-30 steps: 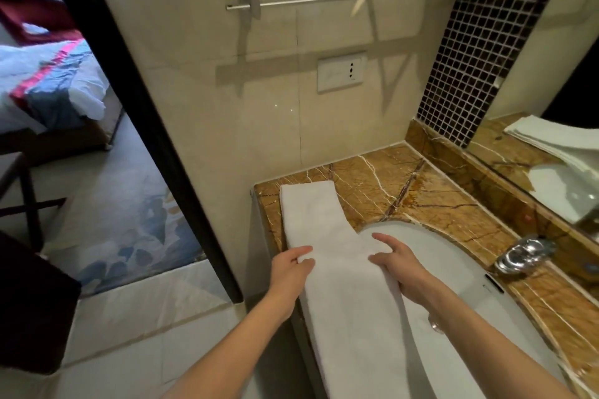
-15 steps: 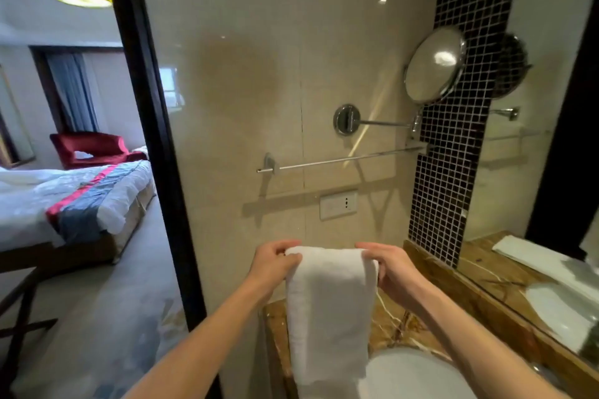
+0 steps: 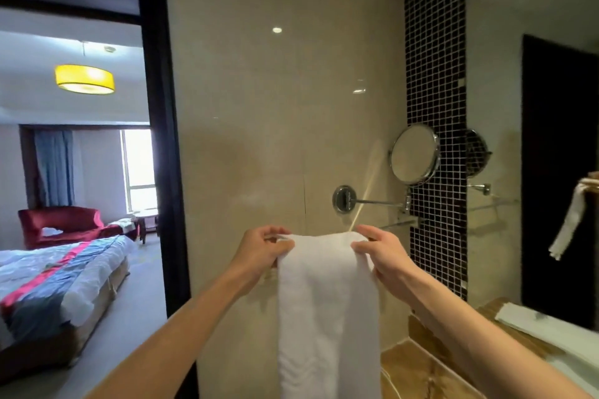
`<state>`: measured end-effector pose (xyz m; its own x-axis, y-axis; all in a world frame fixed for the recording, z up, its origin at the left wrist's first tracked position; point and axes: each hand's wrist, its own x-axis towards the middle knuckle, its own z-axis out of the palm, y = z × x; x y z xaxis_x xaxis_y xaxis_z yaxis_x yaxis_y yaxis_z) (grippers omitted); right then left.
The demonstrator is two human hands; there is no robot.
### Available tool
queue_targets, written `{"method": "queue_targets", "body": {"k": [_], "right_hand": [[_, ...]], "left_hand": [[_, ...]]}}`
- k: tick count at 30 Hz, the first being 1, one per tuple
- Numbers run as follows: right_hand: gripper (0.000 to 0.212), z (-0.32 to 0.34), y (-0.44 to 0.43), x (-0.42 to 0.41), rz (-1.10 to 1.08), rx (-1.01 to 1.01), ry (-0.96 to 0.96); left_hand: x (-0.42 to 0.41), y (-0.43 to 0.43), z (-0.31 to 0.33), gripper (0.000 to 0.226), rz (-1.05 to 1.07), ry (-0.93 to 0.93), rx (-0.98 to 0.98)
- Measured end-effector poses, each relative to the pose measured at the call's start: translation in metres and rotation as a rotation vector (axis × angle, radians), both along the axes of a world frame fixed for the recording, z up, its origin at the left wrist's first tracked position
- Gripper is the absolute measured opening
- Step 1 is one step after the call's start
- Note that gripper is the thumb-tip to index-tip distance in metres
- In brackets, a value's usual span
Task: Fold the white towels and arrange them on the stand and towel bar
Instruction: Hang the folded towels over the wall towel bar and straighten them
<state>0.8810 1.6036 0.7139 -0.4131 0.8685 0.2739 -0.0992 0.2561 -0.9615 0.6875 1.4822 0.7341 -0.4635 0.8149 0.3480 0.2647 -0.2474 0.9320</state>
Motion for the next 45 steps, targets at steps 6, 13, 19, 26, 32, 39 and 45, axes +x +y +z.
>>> {"method": "queue_targets", "body": {"k": [6, 13, 19, 26, 32, 39, 45], "right_hand": [[0.051, 0.042, -0.004, -0.019, -0.048, 0.114, 0.026], [0.043, 0.087, 0.012, -0.038, -0.091, 0.192, 0.068], [0.046, 0.149, 0.057, -0.049, -0.101, 0.286, 0.119], [0.039, 0.19, 0.127, -0.073, -0.122, 0.384, 0.248], [0.037, 0.196, 0.168, -0.103, -0.024, 0.267, 0.354], [0.042, 0.17, 0.202, -0.121, 0.063, 0.081, 0.218], [0.026, 0.103, 0.223, -0.132, -0.051, 0.047, -0.109]], "left_hand": [[-0.017, 0.002, 0.041, 0.019, -0.039, 0.0, 0.045], [-0.035, 0.024, 0.078, 0.029, -0.1, 0.012, 0.081], [-0.043, 0.063, 0.13, 0.036, -0.156, 0.001, 0.199], [-0.048, 0.124, 0.166, 0.053, -0.135, 0.093, 0.288], [-0.066, 0.168, 0.16, 0.046, -0.063, 0.116, 0.266], [-0.09, 0.196, 0.122, 0.049, -0.115, 0.121, 0.166], [-0.109, 0.223, 0.064, 0.059, -0.123, 0.056, -0.112]]}}
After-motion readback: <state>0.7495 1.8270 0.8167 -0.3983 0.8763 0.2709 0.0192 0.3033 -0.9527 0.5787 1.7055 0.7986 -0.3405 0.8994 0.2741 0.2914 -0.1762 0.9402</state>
